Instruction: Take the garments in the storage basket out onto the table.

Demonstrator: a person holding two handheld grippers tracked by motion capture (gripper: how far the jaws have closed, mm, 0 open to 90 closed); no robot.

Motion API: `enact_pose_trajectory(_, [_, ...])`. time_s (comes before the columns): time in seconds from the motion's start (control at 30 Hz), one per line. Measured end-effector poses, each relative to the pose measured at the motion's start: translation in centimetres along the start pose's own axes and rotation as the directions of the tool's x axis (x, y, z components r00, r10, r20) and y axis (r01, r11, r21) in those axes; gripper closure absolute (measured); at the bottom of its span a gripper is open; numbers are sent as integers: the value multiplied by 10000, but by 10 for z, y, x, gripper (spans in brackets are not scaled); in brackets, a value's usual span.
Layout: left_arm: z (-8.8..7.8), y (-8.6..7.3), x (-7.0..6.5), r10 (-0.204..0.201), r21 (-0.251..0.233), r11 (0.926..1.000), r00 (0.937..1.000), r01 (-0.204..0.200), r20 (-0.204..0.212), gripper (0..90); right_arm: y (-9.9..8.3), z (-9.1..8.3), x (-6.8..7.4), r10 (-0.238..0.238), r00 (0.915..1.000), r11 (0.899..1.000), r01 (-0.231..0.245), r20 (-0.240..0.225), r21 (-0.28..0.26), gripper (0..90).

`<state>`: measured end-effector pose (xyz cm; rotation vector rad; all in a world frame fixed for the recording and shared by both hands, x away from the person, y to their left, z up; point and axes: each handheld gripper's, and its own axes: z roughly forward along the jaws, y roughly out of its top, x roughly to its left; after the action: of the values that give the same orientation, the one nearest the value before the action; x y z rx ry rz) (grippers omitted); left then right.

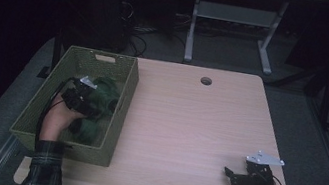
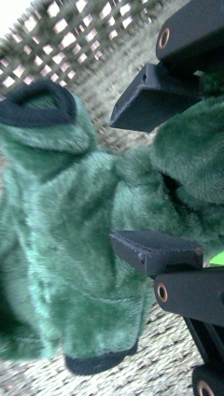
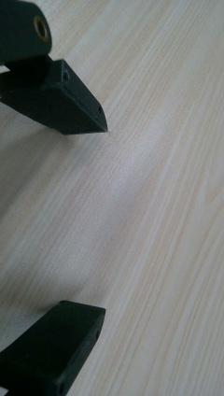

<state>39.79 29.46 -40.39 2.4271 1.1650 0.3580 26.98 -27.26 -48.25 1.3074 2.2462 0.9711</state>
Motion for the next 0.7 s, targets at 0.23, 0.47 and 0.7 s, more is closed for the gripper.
enact_pose_trajectory(0.23, [10,-1,1,-355,342,9988,9993,357,-81,362,0,0,0,-6,10000,10000,6,1,-4,94])
enact_pose_trajectory(0.47, [17,-2,2,-707,904,9935,9973,687,191,402,0,0,0,-5,10000,10000,5,2,1,95])
enact_pose_trajectory(0.7, [16,-1,2,-1198,1327,9848,9916,1123,498,689,0,0,0,-6,10000,10000,6,4,-3,94])
